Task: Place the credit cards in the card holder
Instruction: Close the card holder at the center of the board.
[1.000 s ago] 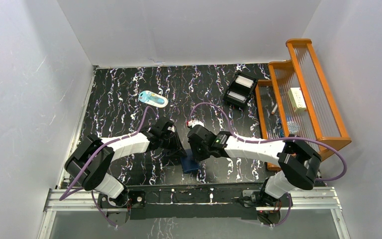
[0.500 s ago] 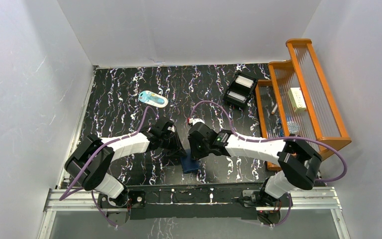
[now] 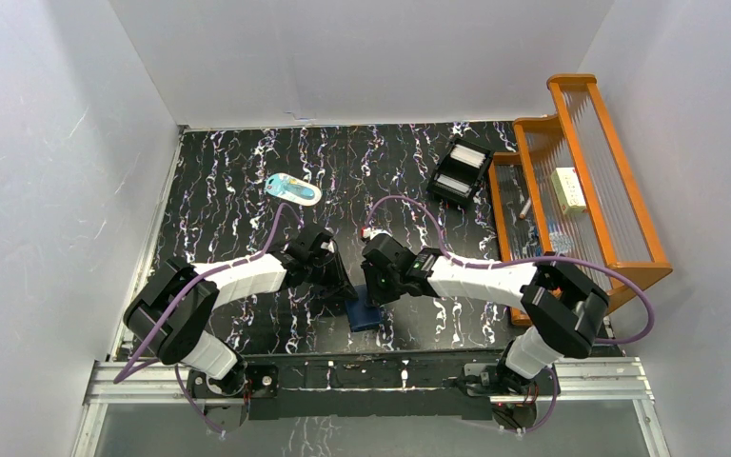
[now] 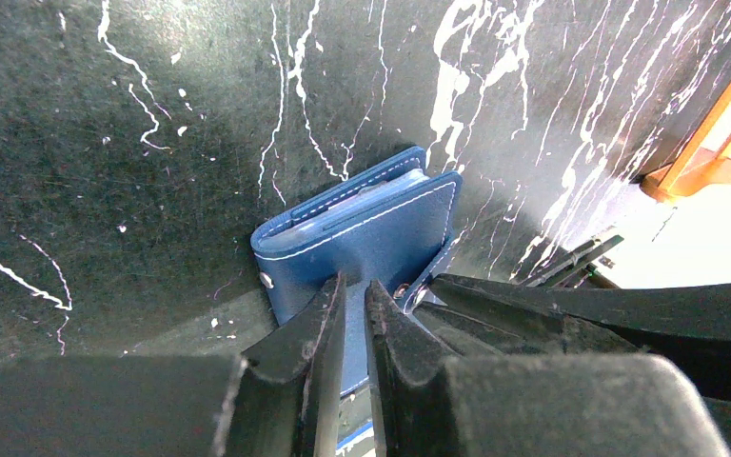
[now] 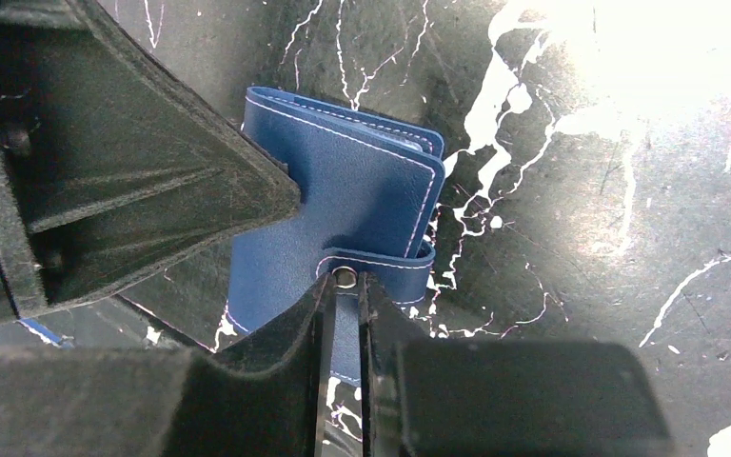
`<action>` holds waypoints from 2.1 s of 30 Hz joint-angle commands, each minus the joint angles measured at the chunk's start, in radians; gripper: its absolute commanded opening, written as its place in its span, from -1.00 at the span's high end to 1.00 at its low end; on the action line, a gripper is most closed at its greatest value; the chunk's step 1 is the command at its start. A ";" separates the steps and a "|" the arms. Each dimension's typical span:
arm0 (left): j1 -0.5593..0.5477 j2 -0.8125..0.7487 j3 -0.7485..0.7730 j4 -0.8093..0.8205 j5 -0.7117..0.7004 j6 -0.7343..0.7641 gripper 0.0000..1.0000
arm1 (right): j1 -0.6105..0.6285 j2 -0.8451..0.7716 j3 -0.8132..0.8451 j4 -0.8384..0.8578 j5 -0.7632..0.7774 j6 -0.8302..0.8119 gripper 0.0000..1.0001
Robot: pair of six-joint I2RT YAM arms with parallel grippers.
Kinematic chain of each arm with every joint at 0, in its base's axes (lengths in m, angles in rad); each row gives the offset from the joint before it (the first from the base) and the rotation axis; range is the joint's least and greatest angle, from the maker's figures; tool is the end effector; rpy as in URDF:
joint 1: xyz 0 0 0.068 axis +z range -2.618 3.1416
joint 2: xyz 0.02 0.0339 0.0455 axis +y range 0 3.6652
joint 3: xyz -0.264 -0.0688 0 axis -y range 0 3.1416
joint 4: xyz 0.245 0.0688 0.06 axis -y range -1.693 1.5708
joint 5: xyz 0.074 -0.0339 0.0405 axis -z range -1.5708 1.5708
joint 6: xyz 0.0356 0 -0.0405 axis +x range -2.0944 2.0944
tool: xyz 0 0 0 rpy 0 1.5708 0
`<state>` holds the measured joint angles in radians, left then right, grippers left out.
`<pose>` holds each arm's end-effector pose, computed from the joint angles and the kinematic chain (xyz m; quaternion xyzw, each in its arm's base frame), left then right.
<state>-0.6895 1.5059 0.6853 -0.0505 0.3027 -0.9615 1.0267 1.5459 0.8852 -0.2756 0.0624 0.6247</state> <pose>0.2119 -0.1884 0.1560 -0.0747 0.9271 -0.3451 0.1257 0.1617 0.2629 0.1862 -0.1801 0.9325 0.2091 0.2332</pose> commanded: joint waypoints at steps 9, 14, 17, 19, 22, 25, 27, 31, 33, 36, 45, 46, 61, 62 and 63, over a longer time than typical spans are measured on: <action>-0.006 0.029 -0.014 -0.054 -0.054 0.021 0.73 | -0.008 0.030 0.020 0.027 -0.040 -0.017 0.64; -0.006 0.028 -0.014 -0.055 -0.055 0.021 0.73 | -0.008 0.037 0.021 0.017 -0.060 -0.016 0.66; -0.007 0.028 -0.015 -0.054 -0.054 0.018 0.73 | -0.007 0.040 0.027 0.003 -0.062 -0.019 0.66; -0.007 0.029 -0.015 -0.054 -0.056 0.017 0.73 | -0.006 0.046 0.037 -0.007 -0.062 -0.023 0.67; -0.007 0.030 -0.014 -0.051 -0.056 0.015 0.73 | -0.003 0.060 0.055 -0.021 -0.060 -0.026 0.67; -0.007 0.028 -0.016 -0.051 -0.056 0.014 0.73 | 0.004 0.078 0.070 -0.036 -0.045 -0.022 0.67; -0.007 0.024 -0.018 -0.051 -0.056 0.012 0.73 | 0.006 0.090 0.075 -0.044 -0.040 -0.020 0.67; -0.007 0.021 -0.022 -0.048 -0.056 0.009 0.74 | 0.014 0.103 0.079 -0.049 -0.037 -0.009 0.68; -0.007 0.021 -0.023 -0.046 -0.054 0.007 0.73 | 0.020 0.112 0.086 -0.054 -0.030 -0.003 0.68; -0.007 0.024 -0.028 -0.037 -0.049 0.003 0.73 | 0.036 0.136 0.104 -0.070 -0.023 0.006 0.69; -0.007 0.016 -0.042 -0.037 -0.054 0.005 0.73 | 0.088 0.119 0.068 -0.104 0.048 0.036 0.70; -0.007 0.018 -0.042 -0.036 -0.054 0.006 0.73 | 0.087 0.111 0.073 -0.111 0.057 0.028 0.70; -0.007 0.017 -0.039 -0.035 -0.053 0.006 0.73 | 0.068 0.070 0.168 -0.189 0.100 -0.026 0.64; -0.007 0.017 -0.039 -0.035 -0.052 0.005 0.73 | 0.066 0.066 0.170 -0.191 0.101 -0.028 0.64; -0.007 0.018 -0.038 -0.035 -0.052 0.006 0.73 | 0.064 0.064 0.170 -0.189 0.099 -0.030 0.64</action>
<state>-0.6895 1.5036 0.6785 -0.0406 0.3031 -0.9691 1.0935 1.6360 1.0122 -0.4171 0.1684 0.6113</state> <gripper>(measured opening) 0.133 0.177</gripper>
